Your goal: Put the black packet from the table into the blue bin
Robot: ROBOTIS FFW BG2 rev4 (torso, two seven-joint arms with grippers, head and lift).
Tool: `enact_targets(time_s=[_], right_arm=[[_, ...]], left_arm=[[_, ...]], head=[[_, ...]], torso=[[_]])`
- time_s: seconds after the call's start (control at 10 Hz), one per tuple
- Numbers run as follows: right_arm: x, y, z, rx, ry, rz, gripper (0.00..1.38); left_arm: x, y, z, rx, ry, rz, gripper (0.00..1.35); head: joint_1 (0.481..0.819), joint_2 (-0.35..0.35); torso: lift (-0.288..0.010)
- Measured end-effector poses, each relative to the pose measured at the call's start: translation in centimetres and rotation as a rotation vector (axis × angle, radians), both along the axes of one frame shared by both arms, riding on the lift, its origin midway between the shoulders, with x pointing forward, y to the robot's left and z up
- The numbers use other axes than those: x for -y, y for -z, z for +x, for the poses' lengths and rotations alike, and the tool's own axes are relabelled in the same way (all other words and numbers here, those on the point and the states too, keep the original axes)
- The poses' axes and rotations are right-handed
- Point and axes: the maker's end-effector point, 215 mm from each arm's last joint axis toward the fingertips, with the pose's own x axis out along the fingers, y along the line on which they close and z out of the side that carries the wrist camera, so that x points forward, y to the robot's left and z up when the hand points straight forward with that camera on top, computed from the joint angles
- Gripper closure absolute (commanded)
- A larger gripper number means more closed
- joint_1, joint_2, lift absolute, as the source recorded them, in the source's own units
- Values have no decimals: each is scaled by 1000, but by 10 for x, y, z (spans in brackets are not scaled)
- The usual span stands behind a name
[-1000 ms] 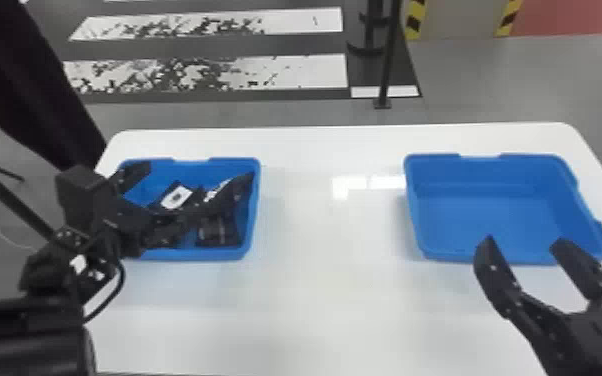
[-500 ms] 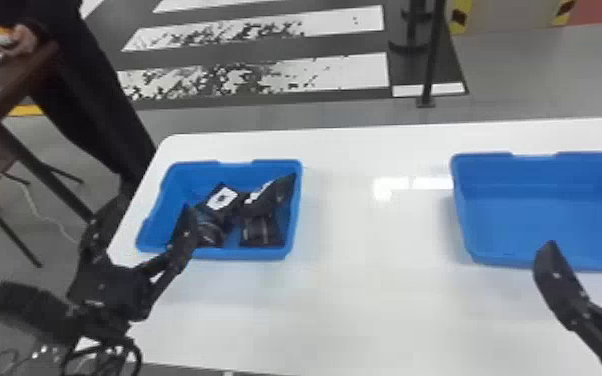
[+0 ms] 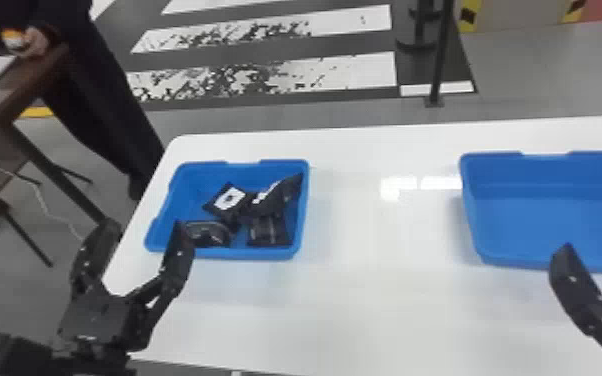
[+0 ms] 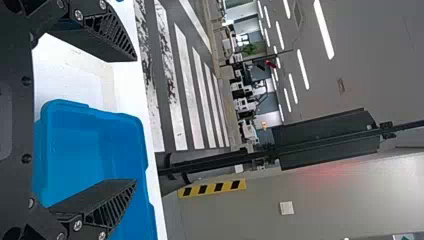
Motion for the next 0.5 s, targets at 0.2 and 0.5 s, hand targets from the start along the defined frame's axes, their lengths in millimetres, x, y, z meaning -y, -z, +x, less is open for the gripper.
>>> enact_targets(time_s=[0.2,0.5], right_arm=[[-1,0,0,0,-1,-4,153],[-1,0,1,2,0,-3,153]], left_arm=[[13,0,5,3,32,-9,157],[15,-2,5,9,33,-17,157]], head=[[695,181],[695,176]], torso=[[-110],[-110]])
